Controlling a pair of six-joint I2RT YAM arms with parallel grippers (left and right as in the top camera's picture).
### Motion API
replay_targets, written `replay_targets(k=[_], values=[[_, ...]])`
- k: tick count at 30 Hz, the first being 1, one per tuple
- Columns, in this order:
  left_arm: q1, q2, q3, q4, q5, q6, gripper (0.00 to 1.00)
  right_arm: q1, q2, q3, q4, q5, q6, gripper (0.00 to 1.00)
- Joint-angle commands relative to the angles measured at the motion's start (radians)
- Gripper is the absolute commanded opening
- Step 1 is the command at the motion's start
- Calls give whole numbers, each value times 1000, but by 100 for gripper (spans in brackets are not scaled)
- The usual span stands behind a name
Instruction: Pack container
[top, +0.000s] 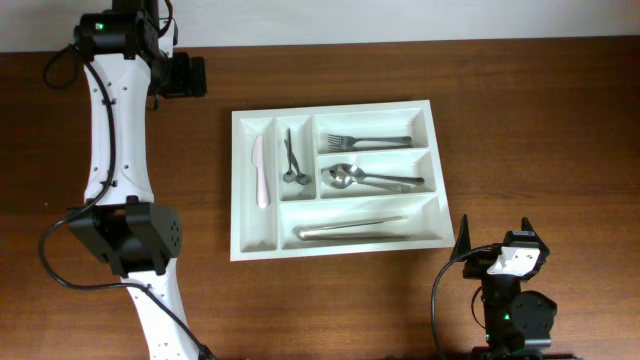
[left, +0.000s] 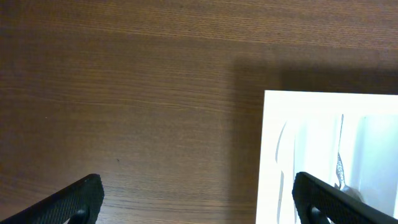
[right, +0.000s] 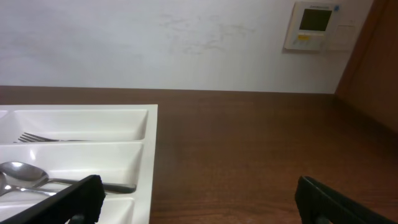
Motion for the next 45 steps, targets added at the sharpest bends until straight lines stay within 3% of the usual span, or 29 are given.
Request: replay_targets(k=[1, 6, 12, 20, 24, 41, 45], values=[[-2, 5, 20, 0, 0, -13, 99, 8, -7, -5, -8, 19, 5, 99], [-33, -119, 20, 0, -1, -13, 99, 8, -7, -5, -8, 19, 5, 99], [-109, -406, 20, 0, -1, -13, 99, 8, -7, -5, -8, 19, 5, 99], [-325, -821, 7, 0, 0, -13, 99, 8, -7, -5, -8, 19, 5, 99], [-312, -978, -63, 0, 0, -13, 99, 8, -7, -5, -8, 19, 5, 99], [-151, -1709, -937, -55, 0, -13, 99, 8, -7, -5, -8, 19, 5, 99], [-108, -1841, -1152, 8, -29, -8, 99, 8, -7, -5, -8, 19, 5, 99]])
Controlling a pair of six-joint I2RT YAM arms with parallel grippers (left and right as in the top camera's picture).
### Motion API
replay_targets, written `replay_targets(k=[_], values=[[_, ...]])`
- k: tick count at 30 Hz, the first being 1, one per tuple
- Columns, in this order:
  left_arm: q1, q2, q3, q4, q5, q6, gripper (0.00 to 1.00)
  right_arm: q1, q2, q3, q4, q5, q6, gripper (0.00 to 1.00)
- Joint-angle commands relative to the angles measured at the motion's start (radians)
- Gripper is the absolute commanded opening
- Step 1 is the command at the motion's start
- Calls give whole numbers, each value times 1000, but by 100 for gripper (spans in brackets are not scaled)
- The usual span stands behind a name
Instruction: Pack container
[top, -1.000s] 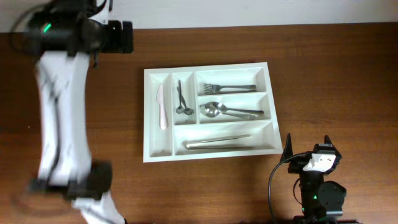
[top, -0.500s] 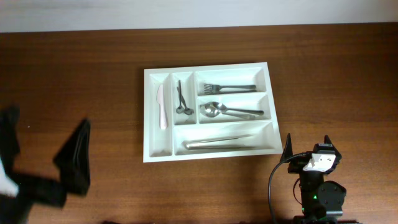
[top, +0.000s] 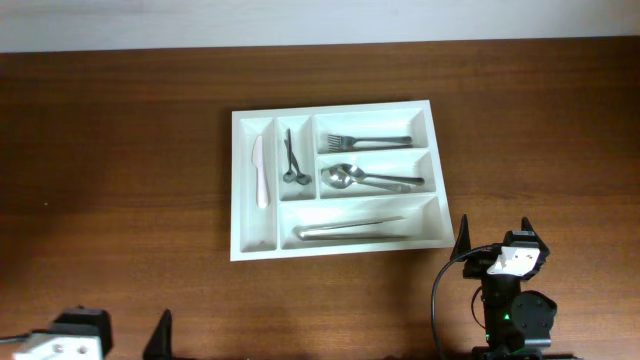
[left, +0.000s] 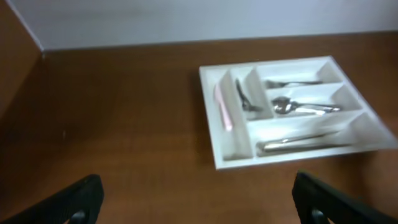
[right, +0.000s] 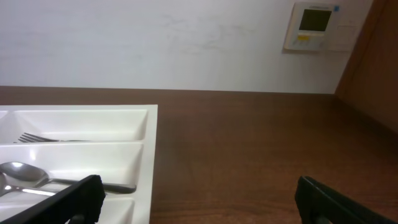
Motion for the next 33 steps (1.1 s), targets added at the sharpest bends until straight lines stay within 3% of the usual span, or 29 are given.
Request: replay_targets(k=[1, 15, 23, 33], values=[[31, -93, -157, 77, -48, -5, 99, 8, -7, -5, -8, 19, 5, 99], [65, -361, -933, 929, -71, -2, 99, 8, -7, -5, -8, 19, 5, 99], [94, -370, -1185, 1179, -8, -2, 99, 8, -7, -5, -8, 19, 5, 99], [96, -374, -1352, 1325, 9, -2, 99, 8, -7, -5, -8, 19, 5, 99]])
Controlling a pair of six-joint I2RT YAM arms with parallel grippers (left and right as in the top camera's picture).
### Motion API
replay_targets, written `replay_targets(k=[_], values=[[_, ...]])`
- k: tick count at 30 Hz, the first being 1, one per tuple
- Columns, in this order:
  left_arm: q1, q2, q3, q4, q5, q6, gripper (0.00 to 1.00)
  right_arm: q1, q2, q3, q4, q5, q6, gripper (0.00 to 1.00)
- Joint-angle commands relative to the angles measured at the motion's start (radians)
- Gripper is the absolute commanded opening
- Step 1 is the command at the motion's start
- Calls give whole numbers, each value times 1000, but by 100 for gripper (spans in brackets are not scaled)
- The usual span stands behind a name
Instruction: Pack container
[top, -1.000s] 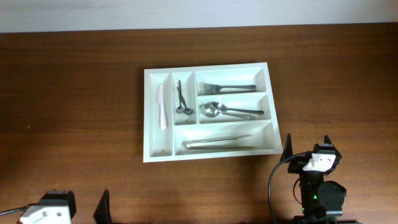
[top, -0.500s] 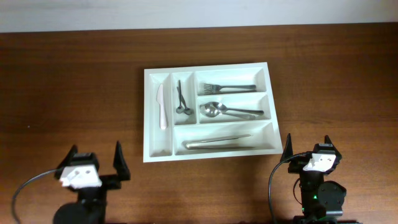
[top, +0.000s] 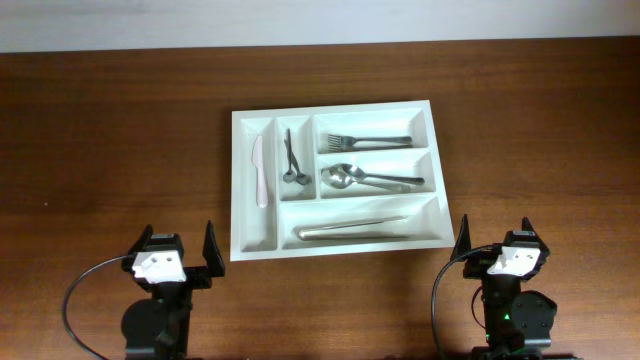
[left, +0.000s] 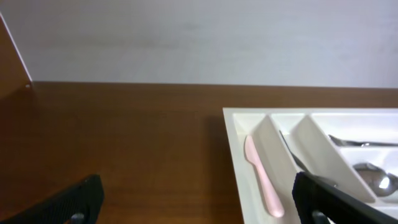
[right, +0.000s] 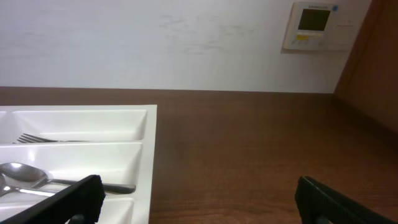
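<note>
The white cutlery tray (top: 236, 180) lies mid-table. It holds a pale pink knife (top: 261, 172), small dark spoons (top: 291, 160), a fork (top: 365, 141), larger spoons (top: 365, 179) and a long steel piece (top: 350, 229). My left gripper (top: 176, 243) stands open near the table's front edge, left of the tray, with nothing between its fingers. The left wrist view shows the tray's rim (left: 233, 134) and the knife (left: 262, 180) ahead of that gripper (left: 199, 208). My right gripper (top: 495, 236) stands open and empty at the front right, apart from the tray (right: 151, 155).
A white wall runs along the far edge of the brown wooden table (top: 120, 130). A thermostat panel (right: 315, 25) hangs on it at the right. Black cables (top: 75, 300) loop beside both arm bases.
The left gripper was at the overhead's bottom left corner, seeing the whole tray from afar. It now stands closer, at the tray's front left, still open. The right arm has not moved.
The left arm was first stretched to the far side, its open gripper over bare table by the tray's far left corner. Then it was back at the bottom left corner. Now it rests front left, mirroring the right arm. The tray's contents stayed the same.
</note>
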Motion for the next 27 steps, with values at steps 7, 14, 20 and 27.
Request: replay_targets(k=[7, 14, 20, 27], values=[[25, -78, -131, 66, 19, -3, 99, 8, -7, -5, -8, 15, 2, 99], [86, -130, -152, 79, 15, 13, 99, 8, -7, -5, -8, 15, 2, 99], [105, -134, -152, 79, 16, 13, 99, 8, -7, -5, -8, 15, 2, 99], [105, -134, -152, 79, 16, 13, 99, 8, -7, -5, -8, 15, 2, 99]])
